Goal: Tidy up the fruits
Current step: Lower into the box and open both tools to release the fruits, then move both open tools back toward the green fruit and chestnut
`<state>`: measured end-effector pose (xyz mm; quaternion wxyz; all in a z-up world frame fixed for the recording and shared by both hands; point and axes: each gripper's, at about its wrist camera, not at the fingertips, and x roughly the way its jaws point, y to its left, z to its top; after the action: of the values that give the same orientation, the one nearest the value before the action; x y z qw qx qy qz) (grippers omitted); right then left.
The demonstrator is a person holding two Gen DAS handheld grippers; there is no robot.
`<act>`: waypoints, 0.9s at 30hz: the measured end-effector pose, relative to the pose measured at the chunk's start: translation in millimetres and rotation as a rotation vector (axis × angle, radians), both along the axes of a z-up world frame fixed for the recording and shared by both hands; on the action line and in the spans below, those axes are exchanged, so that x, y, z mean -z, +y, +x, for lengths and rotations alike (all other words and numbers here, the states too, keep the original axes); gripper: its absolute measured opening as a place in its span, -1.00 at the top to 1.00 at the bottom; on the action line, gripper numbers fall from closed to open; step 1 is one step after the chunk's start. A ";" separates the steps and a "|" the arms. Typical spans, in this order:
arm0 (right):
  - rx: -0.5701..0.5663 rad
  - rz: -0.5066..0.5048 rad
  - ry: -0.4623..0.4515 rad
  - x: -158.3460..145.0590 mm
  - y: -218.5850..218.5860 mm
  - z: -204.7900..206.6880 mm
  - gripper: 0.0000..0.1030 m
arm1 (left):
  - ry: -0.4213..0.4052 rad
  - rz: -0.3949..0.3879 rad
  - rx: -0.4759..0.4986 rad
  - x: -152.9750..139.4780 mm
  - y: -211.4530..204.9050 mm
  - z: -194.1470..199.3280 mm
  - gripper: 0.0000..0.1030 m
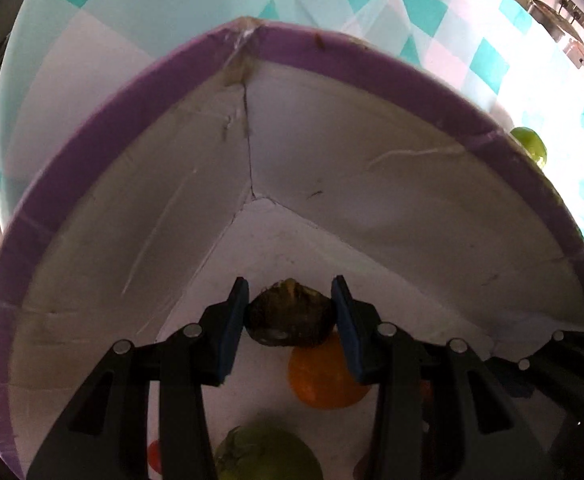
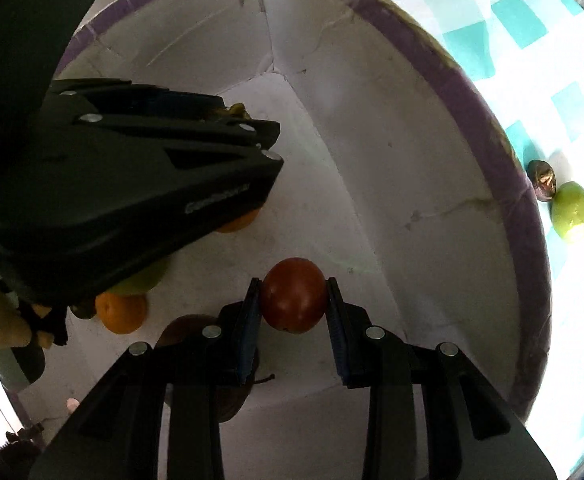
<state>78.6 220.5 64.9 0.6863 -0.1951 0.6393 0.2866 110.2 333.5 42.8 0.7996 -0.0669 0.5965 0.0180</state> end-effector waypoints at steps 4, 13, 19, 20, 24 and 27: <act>0.013 -0.001 -0.003 -1.9 -0.5 0.5 0.37 | 0.003 0.006 -0.002 0.8 -1.1 -4.5 0.15; 0.067 0.017 -0.037 -8.5 -1.8 7.8 -0.10 | -0.043 0.036 0.003 -17.2 1.0 -25.0 -0.43; 0.106 0.082 -0.126 -37.6 -7.6 -7.1 -0.37 | -0.119 0.067 0.005 -57.4 7.3 -57.8 -0.65; 0.119 0.098 -0.144 -44.8 -9.4 -10.1 -0.47 | -0.132 0.073 0.004 -63.5 8.3 -64.5 -0.68; 0.165 0.148 -0.203 -71.3 -14.8 -28.4 -0.56 | -0.186 0.098 -0.011 -90.8 17.1 -99.6 -0.82; 0.194 0.211 -0.252 -94.3 -26.6 -48.0 -0.61 | -0.223 0.097 -0.038 -110.1 21.3 -121.2 -0.88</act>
<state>30.6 194.0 159.1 0.8019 -0.0938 0.5307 0.2580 -11.0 354.8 152.9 0.8628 -0.0412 0.5010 0.0543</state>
